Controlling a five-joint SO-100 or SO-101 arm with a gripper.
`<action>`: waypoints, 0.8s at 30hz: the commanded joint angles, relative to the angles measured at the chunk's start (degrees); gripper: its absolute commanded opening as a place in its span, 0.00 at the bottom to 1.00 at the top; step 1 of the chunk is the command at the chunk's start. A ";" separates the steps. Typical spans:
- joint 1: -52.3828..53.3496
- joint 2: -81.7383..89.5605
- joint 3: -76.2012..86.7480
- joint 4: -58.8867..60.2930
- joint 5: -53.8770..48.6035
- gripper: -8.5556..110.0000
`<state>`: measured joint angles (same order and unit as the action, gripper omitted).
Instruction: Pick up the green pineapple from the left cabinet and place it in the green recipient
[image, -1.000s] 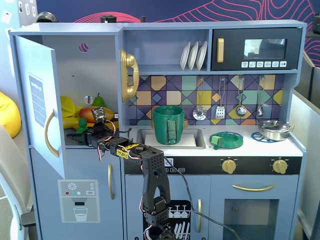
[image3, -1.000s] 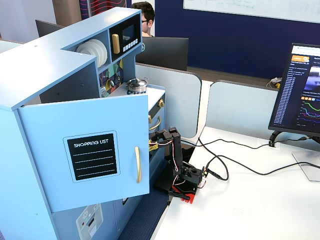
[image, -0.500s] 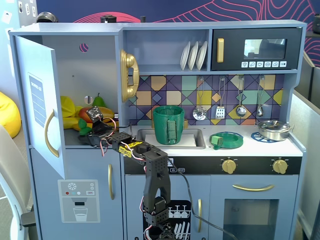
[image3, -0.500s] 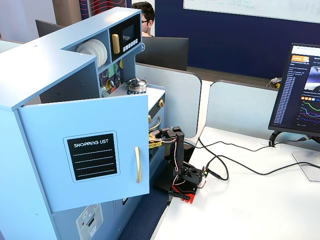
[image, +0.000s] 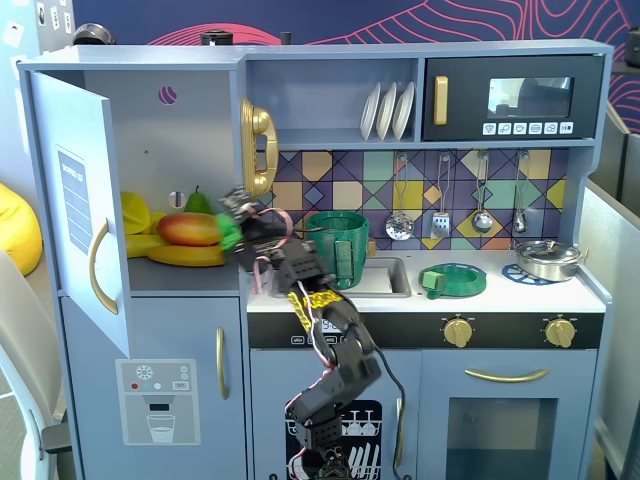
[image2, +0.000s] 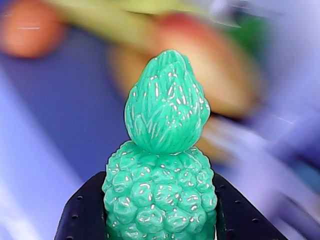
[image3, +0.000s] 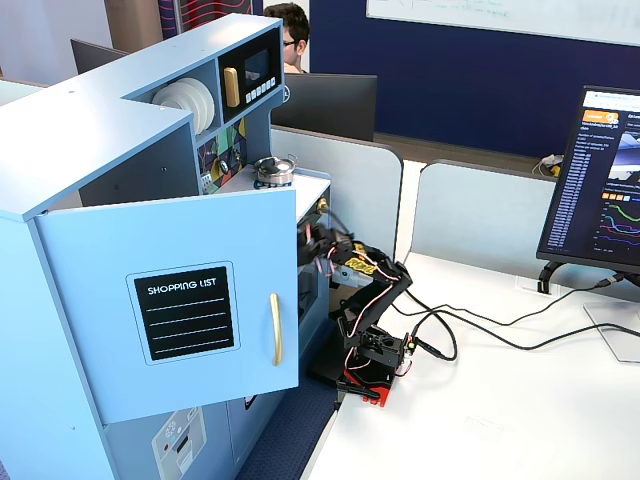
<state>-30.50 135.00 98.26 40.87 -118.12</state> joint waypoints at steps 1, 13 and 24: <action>14.15 5.01 -4.75 4.22 2.55 0.07; 34.01 -24.17 -29.18 -4.83 15.12 0.07; 31.90 -40.61 -43.68 -7.56 19.34 0.17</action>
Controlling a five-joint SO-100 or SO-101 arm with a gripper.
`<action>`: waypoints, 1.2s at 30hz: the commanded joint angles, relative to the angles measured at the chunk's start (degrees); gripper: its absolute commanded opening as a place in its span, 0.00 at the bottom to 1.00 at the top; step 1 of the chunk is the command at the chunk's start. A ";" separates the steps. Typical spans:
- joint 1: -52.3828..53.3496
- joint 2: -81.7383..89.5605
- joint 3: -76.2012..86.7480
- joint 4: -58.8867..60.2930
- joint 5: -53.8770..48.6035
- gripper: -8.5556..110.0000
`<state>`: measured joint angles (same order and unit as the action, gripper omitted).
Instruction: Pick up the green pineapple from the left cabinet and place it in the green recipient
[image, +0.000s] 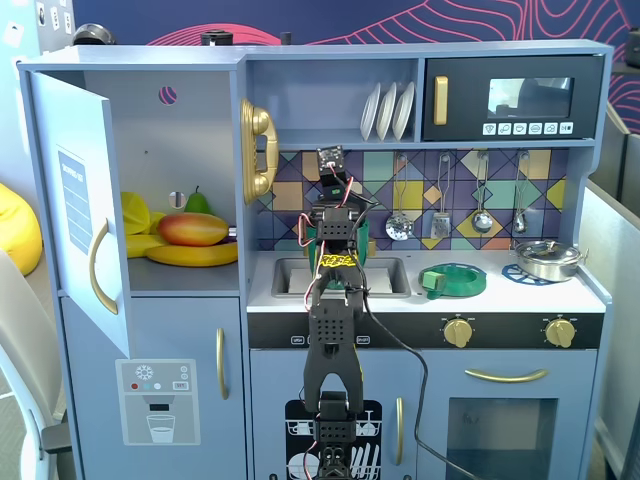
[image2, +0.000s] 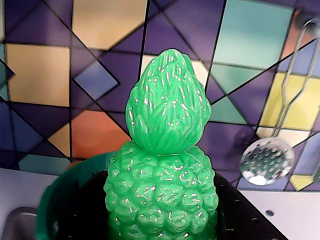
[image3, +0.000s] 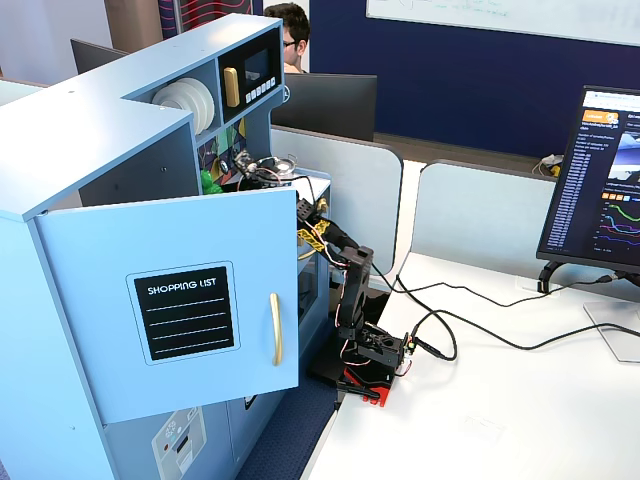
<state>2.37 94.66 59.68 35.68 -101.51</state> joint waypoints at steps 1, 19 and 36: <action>-1.14 -0.26 -5.01 -2.90 3.96 0.22; -1.23 27.60 26.10 -1.76 6.06 0.44; 0.35 86.04 104.24 17.75 15.03 0.37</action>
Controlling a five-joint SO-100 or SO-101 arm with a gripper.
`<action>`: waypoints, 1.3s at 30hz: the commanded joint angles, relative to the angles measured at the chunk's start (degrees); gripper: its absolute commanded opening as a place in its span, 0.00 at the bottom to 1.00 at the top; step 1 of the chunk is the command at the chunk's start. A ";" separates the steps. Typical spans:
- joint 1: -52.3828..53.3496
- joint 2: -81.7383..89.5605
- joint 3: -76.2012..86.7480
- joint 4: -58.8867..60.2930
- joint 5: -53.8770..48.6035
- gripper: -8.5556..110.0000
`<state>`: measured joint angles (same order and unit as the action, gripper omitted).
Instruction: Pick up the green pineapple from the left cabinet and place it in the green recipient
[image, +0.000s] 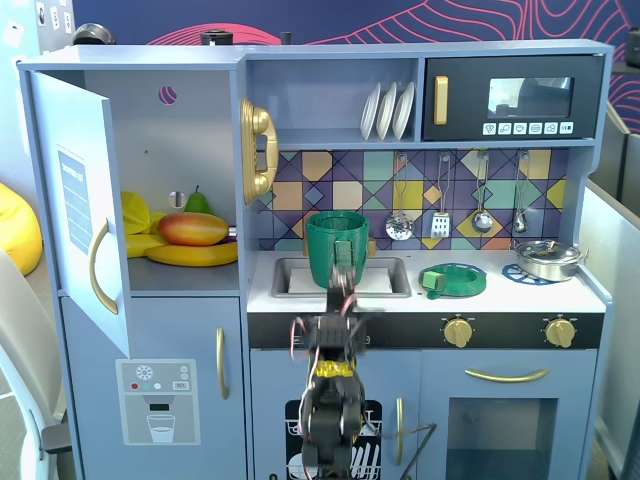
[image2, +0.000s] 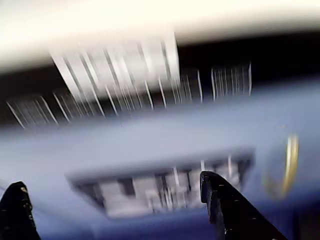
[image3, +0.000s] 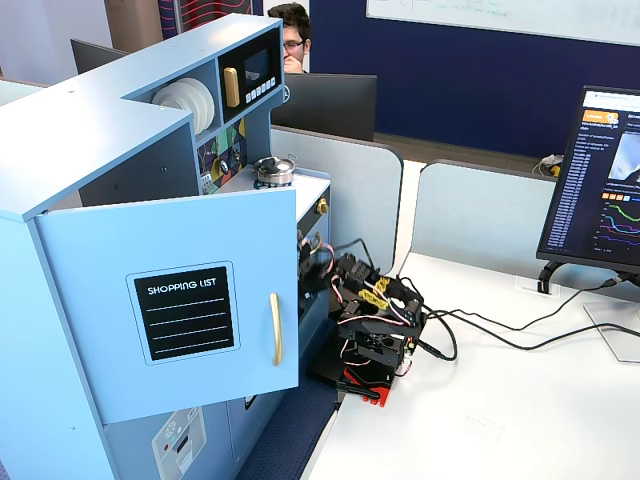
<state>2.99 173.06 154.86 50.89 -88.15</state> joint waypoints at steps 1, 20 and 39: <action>-0.44 8.70 11.25 4.83 1.58 0.36; -1.85 9.05 16.88 36.04 6.68 0.26; -2.29 9.05 16.88 36.91 1.32 0.26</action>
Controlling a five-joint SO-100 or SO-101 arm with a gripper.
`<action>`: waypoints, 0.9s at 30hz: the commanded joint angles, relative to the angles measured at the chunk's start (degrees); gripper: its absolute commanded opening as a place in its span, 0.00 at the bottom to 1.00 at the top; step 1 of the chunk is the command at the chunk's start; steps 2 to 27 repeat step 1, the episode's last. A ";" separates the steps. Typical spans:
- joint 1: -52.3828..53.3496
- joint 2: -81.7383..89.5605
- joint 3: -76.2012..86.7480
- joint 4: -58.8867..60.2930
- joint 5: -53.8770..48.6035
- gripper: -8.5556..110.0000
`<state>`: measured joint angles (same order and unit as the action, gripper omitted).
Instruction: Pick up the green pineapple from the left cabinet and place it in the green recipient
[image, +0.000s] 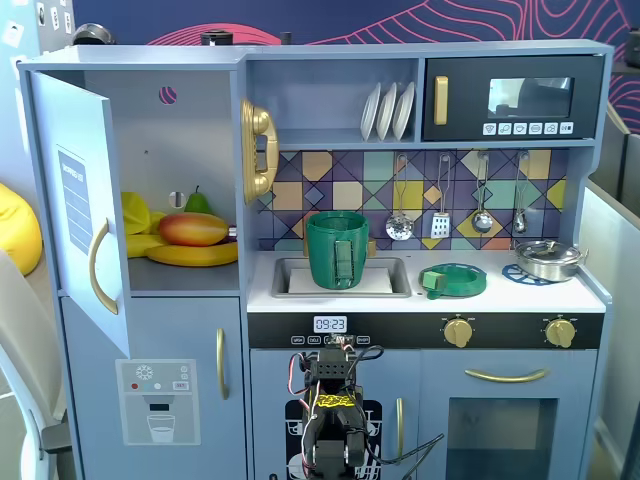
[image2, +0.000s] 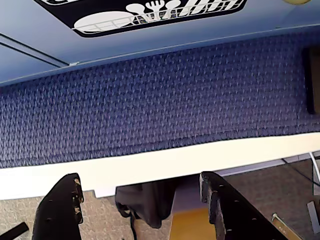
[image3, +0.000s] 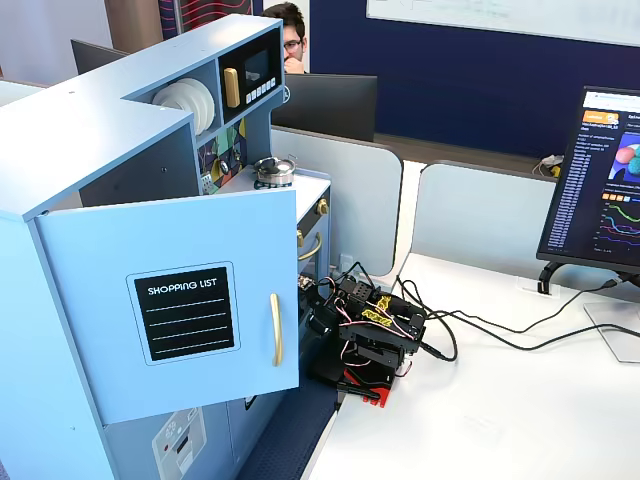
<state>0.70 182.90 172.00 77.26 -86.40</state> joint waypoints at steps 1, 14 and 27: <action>0.00 -0.79 -0.26 10.55 -0.44 0.26; 0.00 -0.79 -0.26 10.55 -0.44 0.26; 0.00 -0.79 -0.26 10.55 -0.44 0.26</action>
